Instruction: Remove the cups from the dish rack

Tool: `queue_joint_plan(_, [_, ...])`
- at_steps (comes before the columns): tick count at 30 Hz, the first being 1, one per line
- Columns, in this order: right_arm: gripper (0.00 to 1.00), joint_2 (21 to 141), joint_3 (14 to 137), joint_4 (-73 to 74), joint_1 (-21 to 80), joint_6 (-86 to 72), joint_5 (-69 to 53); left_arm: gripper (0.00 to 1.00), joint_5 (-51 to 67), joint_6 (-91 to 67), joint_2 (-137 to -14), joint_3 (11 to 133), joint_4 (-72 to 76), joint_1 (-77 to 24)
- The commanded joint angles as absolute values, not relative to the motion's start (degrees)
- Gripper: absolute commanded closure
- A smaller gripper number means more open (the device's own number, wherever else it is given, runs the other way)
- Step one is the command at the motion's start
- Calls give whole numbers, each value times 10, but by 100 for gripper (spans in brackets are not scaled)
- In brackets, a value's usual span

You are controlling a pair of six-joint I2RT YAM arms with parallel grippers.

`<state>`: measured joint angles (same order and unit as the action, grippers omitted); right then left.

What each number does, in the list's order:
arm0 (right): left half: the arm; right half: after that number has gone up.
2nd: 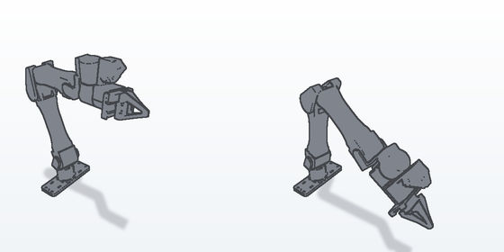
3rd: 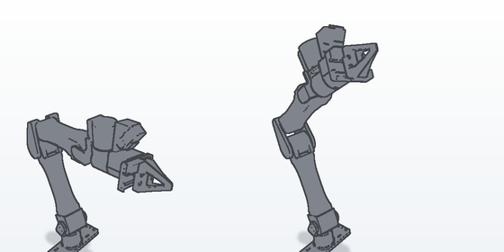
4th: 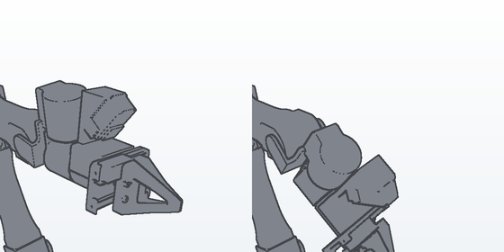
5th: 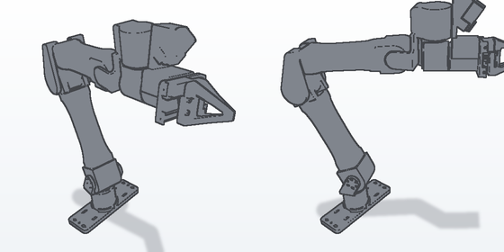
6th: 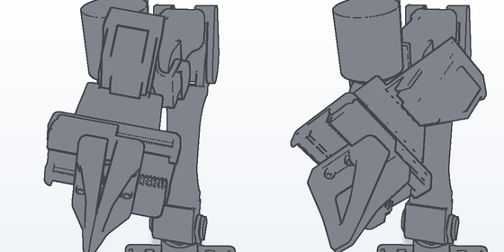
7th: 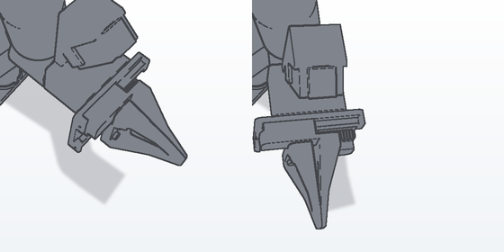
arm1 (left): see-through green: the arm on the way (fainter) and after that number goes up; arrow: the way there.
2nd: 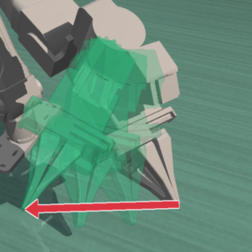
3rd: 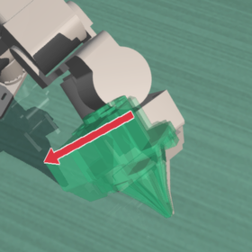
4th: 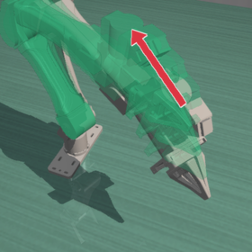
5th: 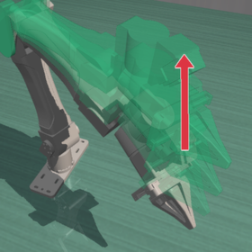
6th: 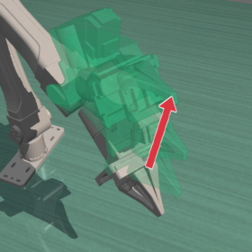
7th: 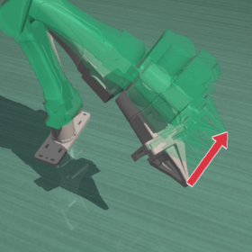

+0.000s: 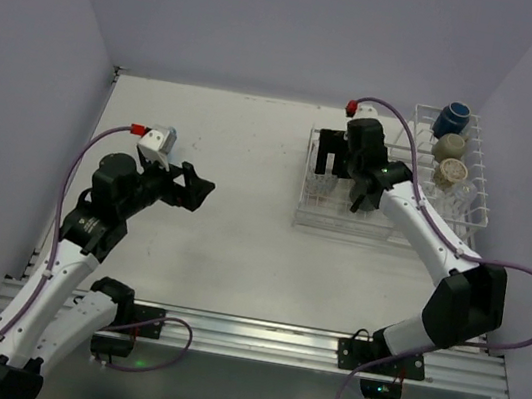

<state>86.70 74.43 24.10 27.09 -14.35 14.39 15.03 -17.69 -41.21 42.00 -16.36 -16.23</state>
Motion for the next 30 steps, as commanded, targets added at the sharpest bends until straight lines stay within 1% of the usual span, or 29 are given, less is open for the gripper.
queue_joint_plan(1, [1, 879, 785, 256, 256, -56, 69, 0, 155, -155, -410, 420, -137, -185])
queue_joint_plan(3, [1, 885, 797, 259, 245, -40, 9, 0, 150, -151, -410, 417, -140, -194])
queue_joint_plan(8, [1, 927, 843, 302, 237, -11, -24, 0, 140, -149, -405, 417, -147, -197])
queue_joint_plan(15, [1, 977, 883, 341, 222, -9, -3, 0, 138, -149, -404, 417, -149, -197])
queue_joint_plan(21, [1, 1004, 915, 366, 222, -4, -26, 0, 140, -149, -410, 416, -148, -197])
queue_joint_plan(25, [1, 1018, 928, 372, 222, -4, -20, 0, 140, -149, -410, 415, -148, -197])
queue_joint_plan(28, [1, 1028, 934, 373, 222, -4, -1, 0, 141, -149, -410, 416, -148, -197])
queue_joint_plan(30, [1, 1034, 937, 380, 222, -4, 39, 0, 141, -149, -410, 415, -148, -197])
